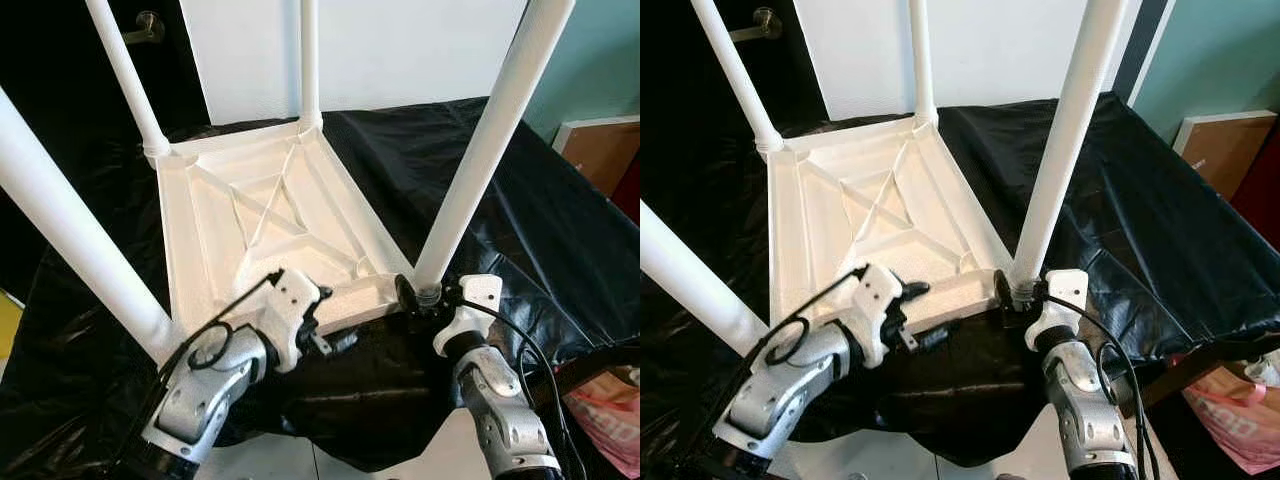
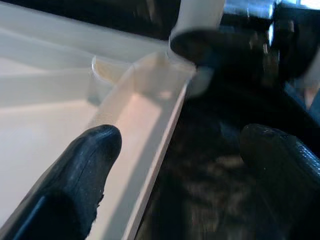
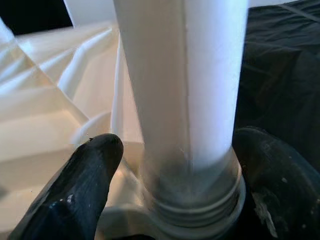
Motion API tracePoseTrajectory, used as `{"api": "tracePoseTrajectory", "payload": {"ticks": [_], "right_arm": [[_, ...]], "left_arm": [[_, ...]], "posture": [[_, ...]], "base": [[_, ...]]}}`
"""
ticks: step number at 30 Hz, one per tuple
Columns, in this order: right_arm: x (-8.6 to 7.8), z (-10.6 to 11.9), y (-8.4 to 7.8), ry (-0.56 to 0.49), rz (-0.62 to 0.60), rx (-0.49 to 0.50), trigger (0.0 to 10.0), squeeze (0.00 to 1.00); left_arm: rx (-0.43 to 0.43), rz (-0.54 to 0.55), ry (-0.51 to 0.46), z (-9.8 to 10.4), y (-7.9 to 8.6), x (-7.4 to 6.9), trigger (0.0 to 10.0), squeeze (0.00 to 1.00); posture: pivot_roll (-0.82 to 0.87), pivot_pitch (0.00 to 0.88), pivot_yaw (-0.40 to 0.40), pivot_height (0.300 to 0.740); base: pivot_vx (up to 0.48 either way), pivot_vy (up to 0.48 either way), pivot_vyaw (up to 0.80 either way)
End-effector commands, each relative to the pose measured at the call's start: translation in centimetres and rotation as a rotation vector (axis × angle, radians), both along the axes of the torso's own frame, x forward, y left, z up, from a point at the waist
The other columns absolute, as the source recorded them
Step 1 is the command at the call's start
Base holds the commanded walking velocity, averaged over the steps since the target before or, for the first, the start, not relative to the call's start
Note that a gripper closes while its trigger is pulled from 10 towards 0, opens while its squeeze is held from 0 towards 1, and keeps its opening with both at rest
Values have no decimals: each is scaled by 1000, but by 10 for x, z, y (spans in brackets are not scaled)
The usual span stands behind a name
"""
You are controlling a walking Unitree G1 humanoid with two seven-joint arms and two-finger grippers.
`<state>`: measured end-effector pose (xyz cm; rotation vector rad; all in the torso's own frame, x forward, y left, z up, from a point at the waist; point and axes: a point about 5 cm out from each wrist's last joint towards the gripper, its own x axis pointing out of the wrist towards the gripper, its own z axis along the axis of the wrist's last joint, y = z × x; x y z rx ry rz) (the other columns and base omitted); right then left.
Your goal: Building children table
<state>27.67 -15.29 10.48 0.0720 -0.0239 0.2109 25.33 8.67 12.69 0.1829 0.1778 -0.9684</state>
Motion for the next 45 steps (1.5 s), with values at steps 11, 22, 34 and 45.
{"api": "tracePoseTrajectory", "payload": {"ticks": [11,22,34,45], "right_arm": [[35,22,36,-35,255,-124,10000,0],[45,31,67,-61,389,-112,10000,0],[39,24,86,-34,435,-67,10000,0],[32,24,99,-58,459,-48,10000,0]], "left_arm": [[103,113,46,-6,19,14,10000,0],[149,204,57,-3,59,15,10000,0],[166,265,62,2,83,10,10000,0],[149,286,63,8,88,9,10000,0]], "posture": [[-166,74,-14,740],[-130,82,-32,740],[-122,90,-36,740],[-111,91,-40,740]], "base": [[0,0,0],[0,0,0],[0,0,0],[0,0,0]]}}
